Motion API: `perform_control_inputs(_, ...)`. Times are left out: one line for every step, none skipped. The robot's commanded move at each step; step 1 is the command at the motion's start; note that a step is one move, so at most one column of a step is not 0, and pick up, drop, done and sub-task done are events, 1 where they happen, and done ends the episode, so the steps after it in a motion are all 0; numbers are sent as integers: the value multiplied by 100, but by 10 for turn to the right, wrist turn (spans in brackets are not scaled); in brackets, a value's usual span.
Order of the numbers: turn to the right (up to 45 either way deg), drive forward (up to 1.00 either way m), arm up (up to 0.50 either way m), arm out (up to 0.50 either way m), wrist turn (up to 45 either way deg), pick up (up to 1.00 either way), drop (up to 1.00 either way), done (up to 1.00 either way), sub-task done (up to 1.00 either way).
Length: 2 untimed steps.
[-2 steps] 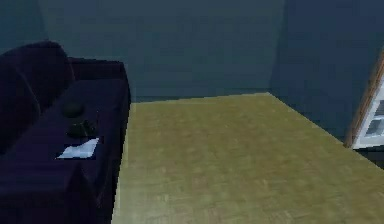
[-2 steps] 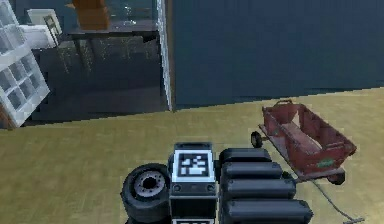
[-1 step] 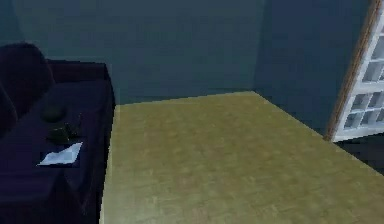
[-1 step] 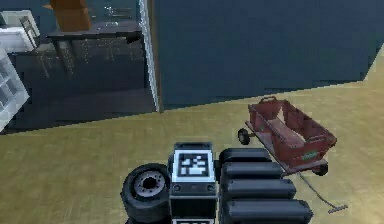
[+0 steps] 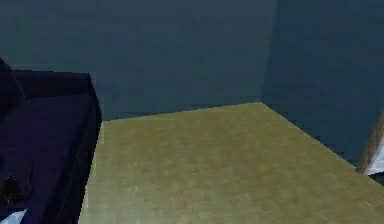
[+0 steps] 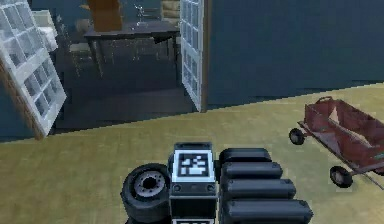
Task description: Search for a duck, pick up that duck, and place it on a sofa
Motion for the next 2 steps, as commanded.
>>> perform_control_inputs(-150, 0, 0, 0, 0, 0, 0, 0, 0)
perform_control_inputs(0, 100, 0, 0, 0, 0, 0, 0, 0)
